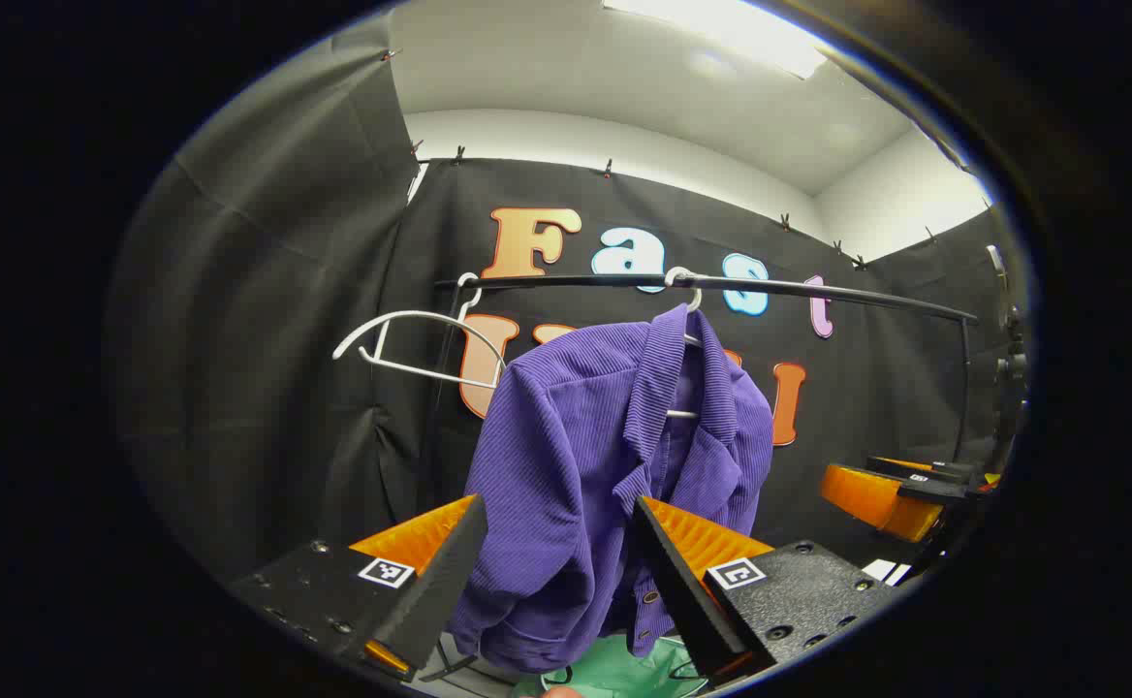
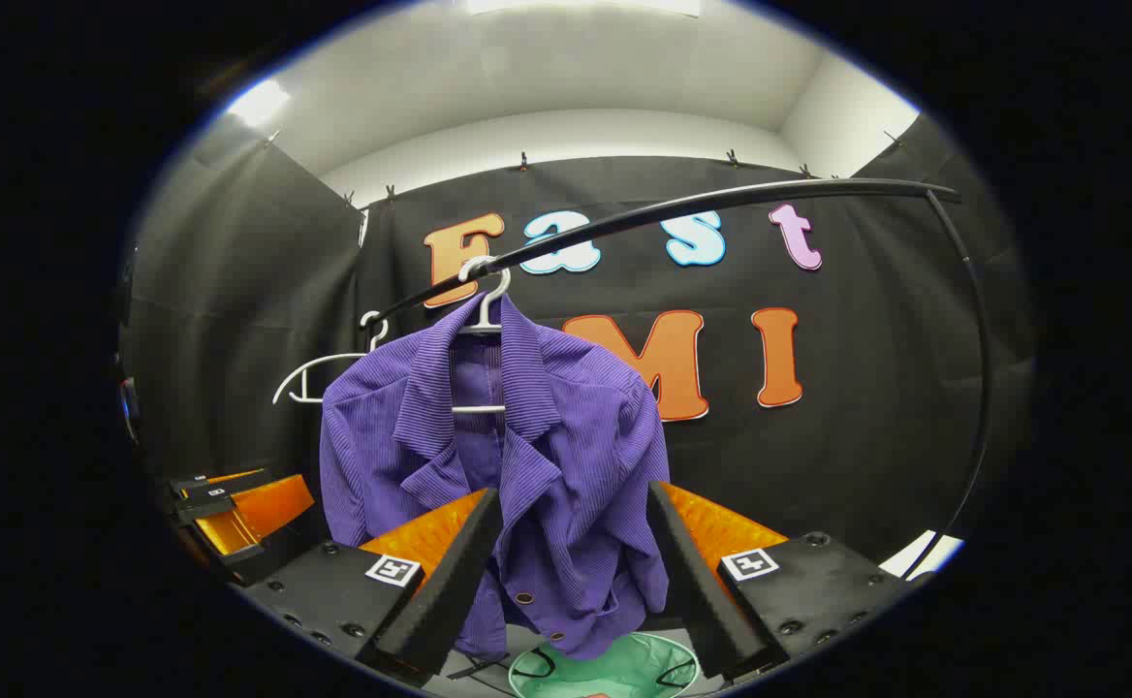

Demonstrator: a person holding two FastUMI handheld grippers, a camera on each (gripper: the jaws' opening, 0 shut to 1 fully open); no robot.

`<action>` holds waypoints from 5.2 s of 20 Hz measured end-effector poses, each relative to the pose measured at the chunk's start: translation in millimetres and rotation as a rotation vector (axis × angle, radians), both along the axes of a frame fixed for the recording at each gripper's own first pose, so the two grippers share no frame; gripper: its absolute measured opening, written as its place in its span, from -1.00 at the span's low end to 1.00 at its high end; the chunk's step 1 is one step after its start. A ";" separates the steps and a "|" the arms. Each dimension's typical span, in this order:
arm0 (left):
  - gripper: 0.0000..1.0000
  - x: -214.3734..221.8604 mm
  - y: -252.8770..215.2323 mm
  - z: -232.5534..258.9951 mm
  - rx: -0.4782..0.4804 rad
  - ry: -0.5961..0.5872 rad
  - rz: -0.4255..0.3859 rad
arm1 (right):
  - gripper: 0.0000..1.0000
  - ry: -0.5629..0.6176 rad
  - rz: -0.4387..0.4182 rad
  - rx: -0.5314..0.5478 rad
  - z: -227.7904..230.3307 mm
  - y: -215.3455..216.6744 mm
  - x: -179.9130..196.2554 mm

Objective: Grasp the clothes on the hanger with both hands and then place them into the laundry hamper below.

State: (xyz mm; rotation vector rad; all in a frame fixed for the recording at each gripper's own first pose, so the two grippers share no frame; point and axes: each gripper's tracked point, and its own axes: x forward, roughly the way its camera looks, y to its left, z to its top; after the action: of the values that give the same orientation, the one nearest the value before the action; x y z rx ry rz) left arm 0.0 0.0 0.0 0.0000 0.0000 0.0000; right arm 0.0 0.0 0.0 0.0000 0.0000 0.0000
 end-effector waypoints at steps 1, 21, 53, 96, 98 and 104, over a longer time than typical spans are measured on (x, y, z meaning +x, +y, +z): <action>0.90 0.5 -0.4 0.1 0.000 -0.001 0.000 | 0.86 0.000 -0.002 0.001 0.2 -0.7 -0.7; 0.83 -0.4 -10.8 2.3 -0.058 -0.012 -0.001 | 0.86 0.008 -0.019 0.018 -4.9 -21.5 -0.6; 0.91 3.6 -31.0 -64.0 -0.128 0.183 -0.030 | -0.84 0.163 -0.064 0.137 -129.1 -63.0 169.4; -0.84 141.9 116.3 93.8 -0.045 -0.054 0.369 | -0.85 -0.427 -0.017 -0.056 115.6 -154.4 65.5; -0.84 157.4 129.9 54.6 -0.102 0.034 0.379 | -0.84 -0.405 -0.034 -0.062 110.7 -157.5 65.9; -0.84 180.6 118.0 -66.0 -0.138 0.231 0.356 | -0.85 -0.333 -0.076 -0.046 91.0 -171.9 81.5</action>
State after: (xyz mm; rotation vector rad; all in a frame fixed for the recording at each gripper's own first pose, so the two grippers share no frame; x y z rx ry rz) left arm 180.6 118.0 -66.0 -0.1381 0.2307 0.3563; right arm 81.5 -171.9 91.0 -0.0458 -0.3329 -0.0762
